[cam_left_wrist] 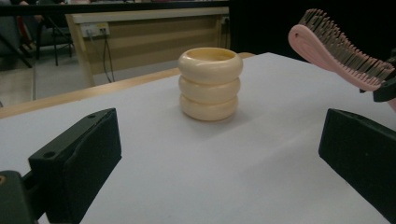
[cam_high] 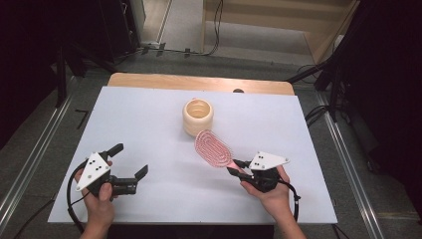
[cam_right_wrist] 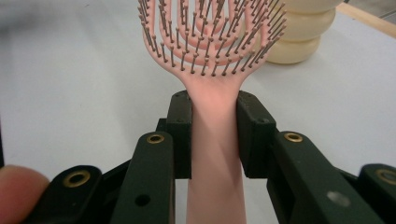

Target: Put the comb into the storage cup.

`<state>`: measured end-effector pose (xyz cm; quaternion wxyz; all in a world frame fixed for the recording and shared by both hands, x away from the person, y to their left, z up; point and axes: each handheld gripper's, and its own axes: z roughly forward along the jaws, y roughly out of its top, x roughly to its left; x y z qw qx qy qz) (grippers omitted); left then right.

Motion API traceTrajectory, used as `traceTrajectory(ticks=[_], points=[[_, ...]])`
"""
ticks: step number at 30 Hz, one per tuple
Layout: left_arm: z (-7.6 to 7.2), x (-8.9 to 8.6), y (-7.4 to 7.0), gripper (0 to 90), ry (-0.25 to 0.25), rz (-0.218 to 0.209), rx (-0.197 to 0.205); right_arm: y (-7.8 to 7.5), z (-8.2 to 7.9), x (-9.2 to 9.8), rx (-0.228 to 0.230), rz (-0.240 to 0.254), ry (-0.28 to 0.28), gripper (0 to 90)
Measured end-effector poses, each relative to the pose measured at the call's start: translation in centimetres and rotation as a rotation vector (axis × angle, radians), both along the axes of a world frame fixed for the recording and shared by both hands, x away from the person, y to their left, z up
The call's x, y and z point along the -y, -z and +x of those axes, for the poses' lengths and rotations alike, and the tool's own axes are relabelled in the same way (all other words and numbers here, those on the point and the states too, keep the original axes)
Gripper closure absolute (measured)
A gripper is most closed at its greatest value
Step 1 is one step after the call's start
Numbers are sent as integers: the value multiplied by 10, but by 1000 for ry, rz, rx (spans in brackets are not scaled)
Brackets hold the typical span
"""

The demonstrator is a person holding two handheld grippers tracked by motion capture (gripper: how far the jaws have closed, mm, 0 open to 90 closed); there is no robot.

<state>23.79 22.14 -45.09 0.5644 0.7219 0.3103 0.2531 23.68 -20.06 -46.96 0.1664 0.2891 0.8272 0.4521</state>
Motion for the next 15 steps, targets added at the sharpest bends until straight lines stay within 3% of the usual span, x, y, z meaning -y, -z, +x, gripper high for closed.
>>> traceTrajectory(ticks=[15], points=[[9,49,0,0,94,10,-15,2,-5,-5,17,55,-16,677]])
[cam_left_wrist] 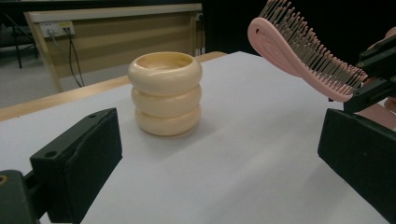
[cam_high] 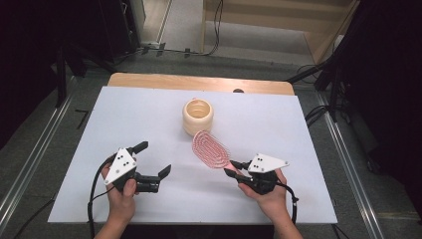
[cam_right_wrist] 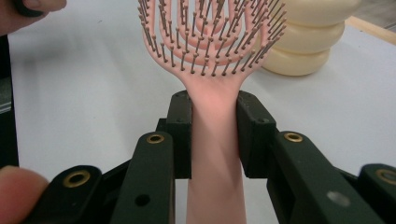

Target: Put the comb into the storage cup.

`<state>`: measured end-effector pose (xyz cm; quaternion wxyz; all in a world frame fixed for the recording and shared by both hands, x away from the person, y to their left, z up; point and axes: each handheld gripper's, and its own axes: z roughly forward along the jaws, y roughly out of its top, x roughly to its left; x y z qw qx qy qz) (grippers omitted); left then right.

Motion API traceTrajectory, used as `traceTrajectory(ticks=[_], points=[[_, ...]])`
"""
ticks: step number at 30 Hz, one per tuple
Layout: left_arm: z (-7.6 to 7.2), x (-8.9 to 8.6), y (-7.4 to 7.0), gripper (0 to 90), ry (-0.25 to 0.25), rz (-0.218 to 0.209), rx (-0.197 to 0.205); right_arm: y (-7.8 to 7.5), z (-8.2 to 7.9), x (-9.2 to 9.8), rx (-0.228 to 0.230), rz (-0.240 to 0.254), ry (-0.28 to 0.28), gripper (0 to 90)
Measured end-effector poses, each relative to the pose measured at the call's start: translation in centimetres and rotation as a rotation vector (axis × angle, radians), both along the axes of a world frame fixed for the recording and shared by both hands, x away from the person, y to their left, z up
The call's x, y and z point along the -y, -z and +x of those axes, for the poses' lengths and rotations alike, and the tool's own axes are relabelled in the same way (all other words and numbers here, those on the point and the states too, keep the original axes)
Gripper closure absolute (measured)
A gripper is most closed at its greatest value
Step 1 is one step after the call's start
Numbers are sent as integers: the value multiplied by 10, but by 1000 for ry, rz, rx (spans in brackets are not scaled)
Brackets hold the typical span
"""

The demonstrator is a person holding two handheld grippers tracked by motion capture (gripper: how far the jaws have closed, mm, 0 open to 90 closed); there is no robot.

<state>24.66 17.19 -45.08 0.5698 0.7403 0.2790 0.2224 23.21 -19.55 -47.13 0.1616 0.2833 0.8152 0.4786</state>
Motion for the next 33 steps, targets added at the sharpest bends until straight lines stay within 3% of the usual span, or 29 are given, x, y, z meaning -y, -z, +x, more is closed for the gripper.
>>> traceTrajectory(ticks=[7,33], points=[[3,18,-2,0,61,-39,-43,1,-3,-4,9,17,-3,677],[9,60,-7,0,174,-129,-141,1,-6,-16,50,23,-23,677]])
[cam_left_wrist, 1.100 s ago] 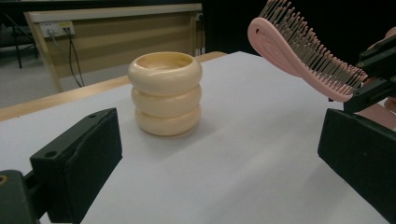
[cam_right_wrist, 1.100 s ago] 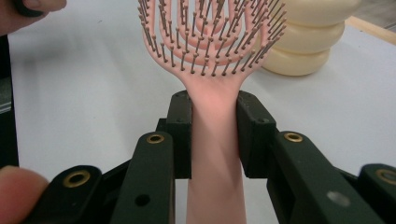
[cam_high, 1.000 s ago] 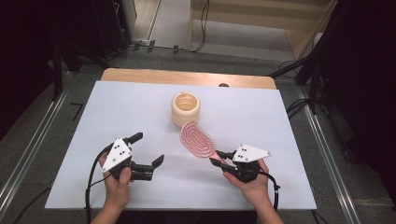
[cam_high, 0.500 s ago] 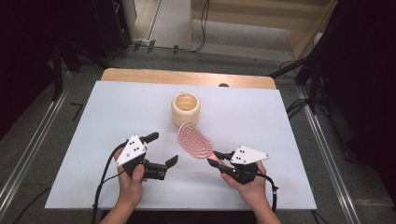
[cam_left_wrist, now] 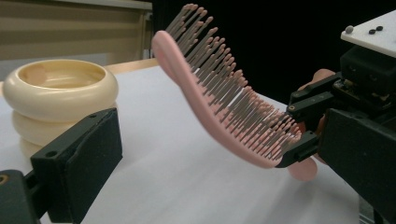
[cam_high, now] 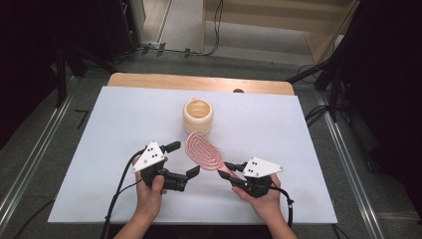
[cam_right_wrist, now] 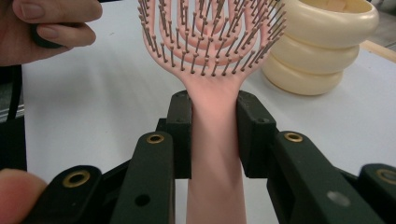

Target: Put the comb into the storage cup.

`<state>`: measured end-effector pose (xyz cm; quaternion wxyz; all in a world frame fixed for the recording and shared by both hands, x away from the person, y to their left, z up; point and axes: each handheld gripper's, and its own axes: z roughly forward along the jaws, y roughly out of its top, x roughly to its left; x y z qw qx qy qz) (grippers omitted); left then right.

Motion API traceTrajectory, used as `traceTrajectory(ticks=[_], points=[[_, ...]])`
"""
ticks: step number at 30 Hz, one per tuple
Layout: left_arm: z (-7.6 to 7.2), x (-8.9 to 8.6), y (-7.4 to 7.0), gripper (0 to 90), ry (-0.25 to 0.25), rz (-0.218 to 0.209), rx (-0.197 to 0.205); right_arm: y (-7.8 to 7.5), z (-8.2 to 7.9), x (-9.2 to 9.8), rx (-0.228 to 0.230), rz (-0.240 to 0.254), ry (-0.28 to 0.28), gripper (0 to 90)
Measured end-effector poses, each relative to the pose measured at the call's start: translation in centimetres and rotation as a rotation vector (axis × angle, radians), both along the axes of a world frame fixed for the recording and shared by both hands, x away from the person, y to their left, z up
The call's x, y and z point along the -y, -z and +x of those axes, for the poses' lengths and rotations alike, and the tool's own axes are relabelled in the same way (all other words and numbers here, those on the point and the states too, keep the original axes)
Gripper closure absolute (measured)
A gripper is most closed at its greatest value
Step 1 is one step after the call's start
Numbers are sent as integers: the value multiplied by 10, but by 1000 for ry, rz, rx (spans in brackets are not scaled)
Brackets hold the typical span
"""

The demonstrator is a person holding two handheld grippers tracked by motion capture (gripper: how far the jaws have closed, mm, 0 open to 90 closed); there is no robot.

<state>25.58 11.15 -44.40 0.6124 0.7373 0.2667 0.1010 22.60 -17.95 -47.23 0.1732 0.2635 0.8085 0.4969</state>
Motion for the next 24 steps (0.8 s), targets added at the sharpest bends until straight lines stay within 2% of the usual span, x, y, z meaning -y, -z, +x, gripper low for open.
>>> traceTrajectory(ticks=[1,5,6,12,16,24], points=[[0,1,0,69,-16,-2,-5,0,-1,-1,-5,2,-3,677],[1,5,-2,97,-22,-24,-37,0,-1,-4,3,1,-12,677],[1,6,-3,134,-18,-29,-43,1,-1,-5,3,-2,-10,677],[2,14,-4,179,-38,-13,-80,1,-1,-9,6,-5,-15,677],[2,18,-3,217,-46,6,-84,2,-2,-12,13,-6,-18,677],[0,20,-3,322,-67,-10,-107,3,-3,-17,27,-5,-14,677]])
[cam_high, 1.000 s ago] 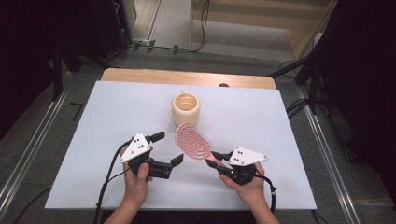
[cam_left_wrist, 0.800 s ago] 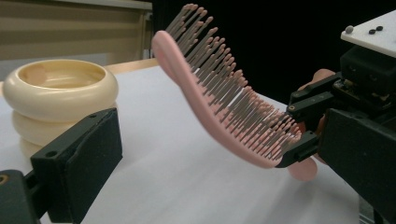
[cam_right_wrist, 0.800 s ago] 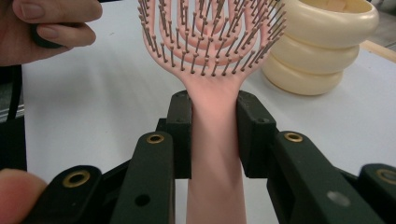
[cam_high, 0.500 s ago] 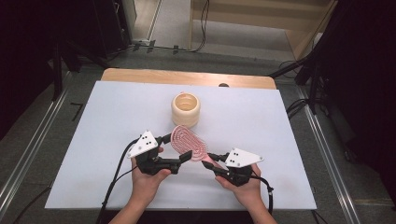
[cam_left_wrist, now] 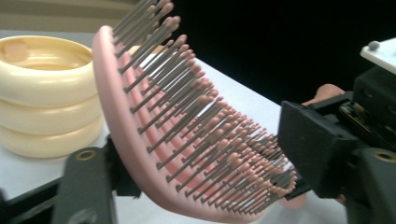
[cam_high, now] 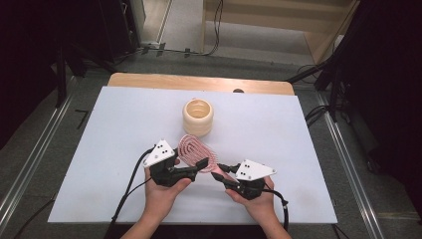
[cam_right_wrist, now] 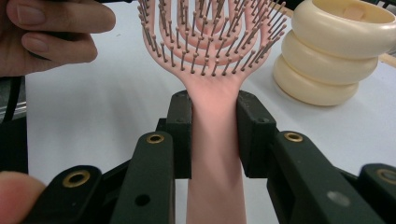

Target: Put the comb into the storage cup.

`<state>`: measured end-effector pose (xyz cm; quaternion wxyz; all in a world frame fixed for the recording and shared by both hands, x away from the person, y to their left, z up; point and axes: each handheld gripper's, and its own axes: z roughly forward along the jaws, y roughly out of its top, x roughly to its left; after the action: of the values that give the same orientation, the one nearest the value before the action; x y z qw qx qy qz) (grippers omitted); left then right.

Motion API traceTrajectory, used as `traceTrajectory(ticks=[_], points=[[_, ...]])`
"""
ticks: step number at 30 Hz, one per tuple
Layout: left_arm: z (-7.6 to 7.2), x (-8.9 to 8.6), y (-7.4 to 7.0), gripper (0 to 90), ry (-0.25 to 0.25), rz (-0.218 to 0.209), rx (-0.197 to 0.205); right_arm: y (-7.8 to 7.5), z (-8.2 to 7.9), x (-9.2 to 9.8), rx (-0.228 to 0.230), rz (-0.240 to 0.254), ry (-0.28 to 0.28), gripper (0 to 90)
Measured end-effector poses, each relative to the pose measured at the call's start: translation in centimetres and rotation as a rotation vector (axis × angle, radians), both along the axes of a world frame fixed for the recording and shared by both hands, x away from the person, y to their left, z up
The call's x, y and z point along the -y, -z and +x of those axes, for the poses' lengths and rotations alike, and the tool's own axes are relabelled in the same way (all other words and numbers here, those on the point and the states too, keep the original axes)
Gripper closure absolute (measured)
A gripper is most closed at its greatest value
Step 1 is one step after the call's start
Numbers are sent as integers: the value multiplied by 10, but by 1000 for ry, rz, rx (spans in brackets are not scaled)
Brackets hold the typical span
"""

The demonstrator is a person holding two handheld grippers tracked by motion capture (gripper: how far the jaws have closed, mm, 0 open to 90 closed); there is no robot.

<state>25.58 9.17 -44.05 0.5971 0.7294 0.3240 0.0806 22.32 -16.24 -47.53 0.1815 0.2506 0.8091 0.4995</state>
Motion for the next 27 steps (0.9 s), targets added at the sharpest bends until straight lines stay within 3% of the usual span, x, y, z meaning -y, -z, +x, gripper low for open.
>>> traceTrajectory(ticks=[8,12,16,18,24,25,27], points=[[3,-3,0,437,-1,-14,-29,3,-1,-2,20,3,8,676],[6,-7,-2,526,37,-45,-54,4,-2,-2,29,6,-5,675],[4,-10,-4,621,77,-78,-34,6,-3,-5,45,-7,-1,677],[2,-11,-5,642,92,-95,-15,7,-3,-7,42,9,-10,668],[1,-15,-7,651,107,-84,0,3,-4,-2,30,62,-29,411],[1,-16,-7,651,109,-82,4,3,-4,2,18,88,-33,331],[1,-17,-8,652,107,-87,8,2,-4,4,15,101,-31,290]])
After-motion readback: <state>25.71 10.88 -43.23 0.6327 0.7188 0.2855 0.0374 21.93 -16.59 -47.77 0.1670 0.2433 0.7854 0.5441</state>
